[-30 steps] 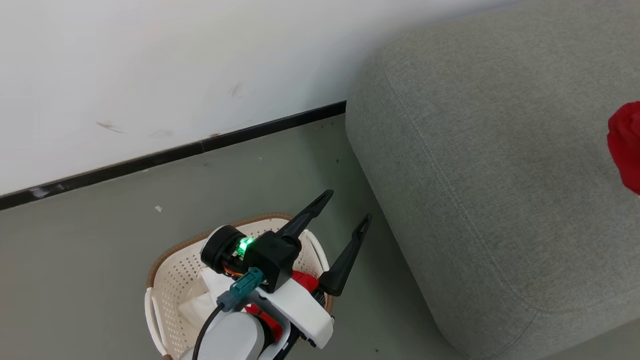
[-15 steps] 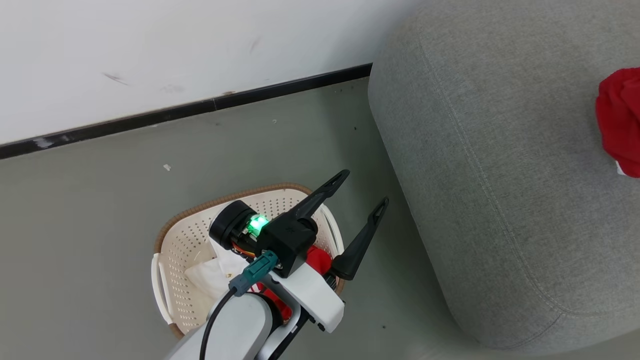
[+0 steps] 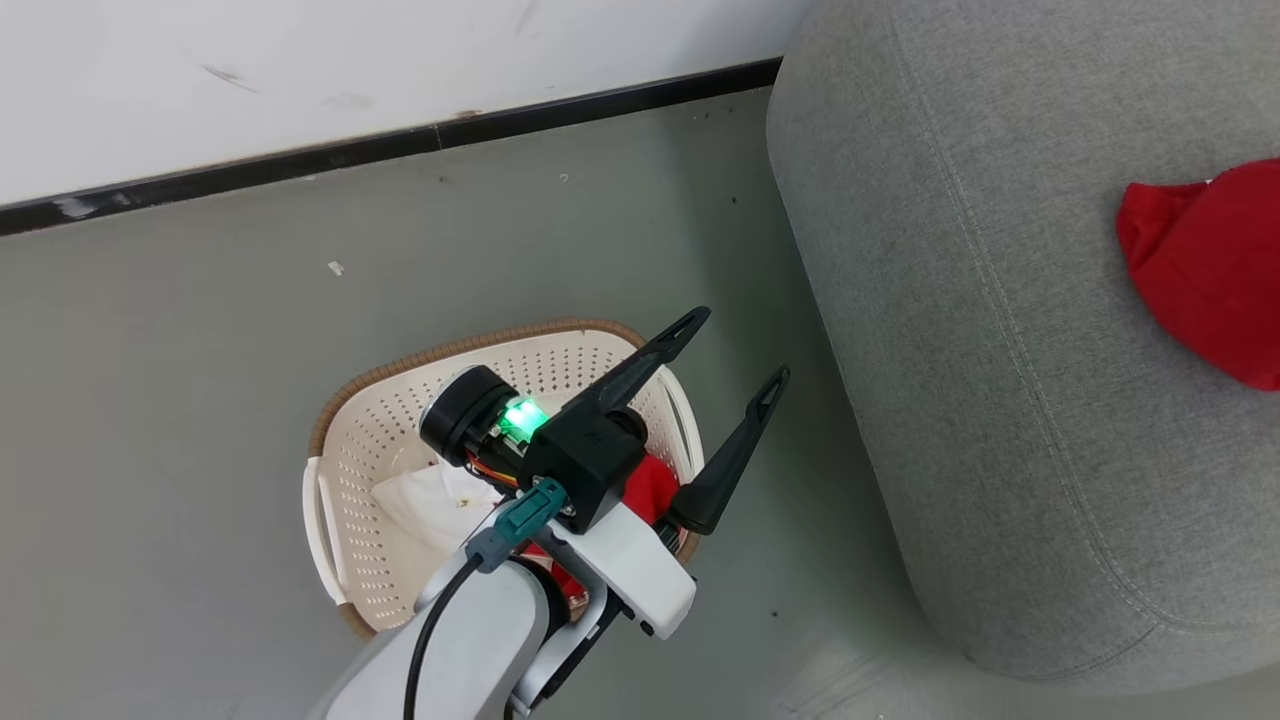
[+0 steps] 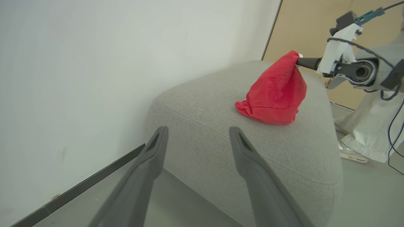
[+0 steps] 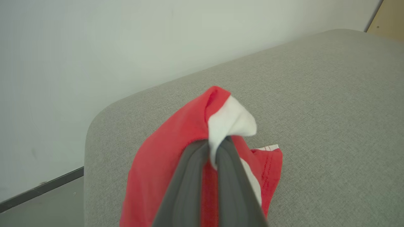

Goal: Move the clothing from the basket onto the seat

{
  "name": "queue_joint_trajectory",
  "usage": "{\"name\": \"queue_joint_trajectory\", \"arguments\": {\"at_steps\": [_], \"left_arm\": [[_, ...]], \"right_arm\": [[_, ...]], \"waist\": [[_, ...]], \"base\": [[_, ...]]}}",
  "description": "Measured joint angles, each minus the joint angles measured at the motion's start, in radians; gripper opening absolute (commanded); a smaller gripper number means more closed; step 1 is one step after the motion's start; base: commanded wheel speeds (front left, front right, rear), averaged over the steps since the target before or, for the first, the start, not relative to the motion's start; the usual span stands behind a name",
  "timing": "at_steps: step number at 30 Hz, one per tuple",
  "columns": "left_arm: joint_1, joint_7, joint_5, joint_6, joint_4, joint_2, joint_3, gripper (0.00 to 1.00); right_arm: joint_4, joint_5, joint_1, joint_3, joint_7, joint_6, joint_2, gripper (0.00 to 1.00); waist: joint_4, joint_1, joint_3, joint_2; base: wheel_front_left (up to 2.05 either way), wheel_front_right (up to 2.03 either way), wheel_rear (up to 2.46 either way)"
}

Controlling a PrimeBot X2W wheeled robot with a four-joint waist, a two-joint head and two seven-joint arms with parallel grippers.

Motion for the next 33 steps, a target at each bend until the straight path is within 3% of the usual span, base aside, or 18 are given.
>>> {"name": "queue_joint_trajectory", "arguments": {"at_steps": [8, 10, 13, 14, 15, 16, 33], "left_arm": [[-0.021, -0.008, 0.008, -0.007, 0.013, 0.007, 0.011, 1.00], [-0.021, -0.012, 0.008, -0.008, 0.023, 0.012, 0.016, 1.00], [-0.021, -0.023, 0.007, -0.008, 0.036, 0.013, 0.023, 1.00], [-0.021, -0.024, 0.007, -0.008, 0.039, 0.014, 0.026, 1.00], [-0.021, -0.025, 0.005, -0.008, 0.041, 0.015, 0.029, 1.00], [-0.021, -0.030, 0.004, -0.008, 0.043, 0.017, 0.032, 1.00], [0.012, -0.089, -0.033, -0.005, 0.093, 0.022, 0.072, 1.00]], "right_arm": [[-0.047, -0.021, 0.019, 0.008, 0.000, 0.000, 0.045, 0.00], [-0.066, -0.028, 0.032, 0.004, 0.000, 0.000, 0.067, 0.25], [-0.092, -0.042, 0.062, 0.001, 0.000, 0.000, 0.070, 0.51], [-0.101, -0.045, 0.073, -0.002, 0.000, 0.000, 0.071, 0.78], [-0.109, -0.047, 0.083, -0.002, 0.000, 0.000, 0.071, 0.96], [-0.117, -0.051, 0.093, -0.002, 0.000, 0.000, 0.072, 1.00], [-0.321, -0.128, 0.298, -0.064, 0.000, 0.000, 0.139, 1.00]], "waist": [[-0.007, 0.0000, 0.029, 0.0000], [-0.011, 0.0000, 0.027, 0.0000], [-0.016, 0.0000, 0.021, 0.0000], [-0.017, 0.0000, 0.019, 0.0000], [-0.019, 0.0000, 0.016, 0.0000], [-0.020, 0.0000, 0.013, 0.0000], [-0.052, 0.0000, -0.051, 0.0000]], "base": [[0.00, 0.00, 0.00], [0.00, 0.00, 0.00], [0.00, 0.00, 0.00], [0.00, 0.00, 0.00], [0.00, 0.00, 0.00], [0.00, 0.00, 0.00], [0.00, 0.00, 0.00]]}}
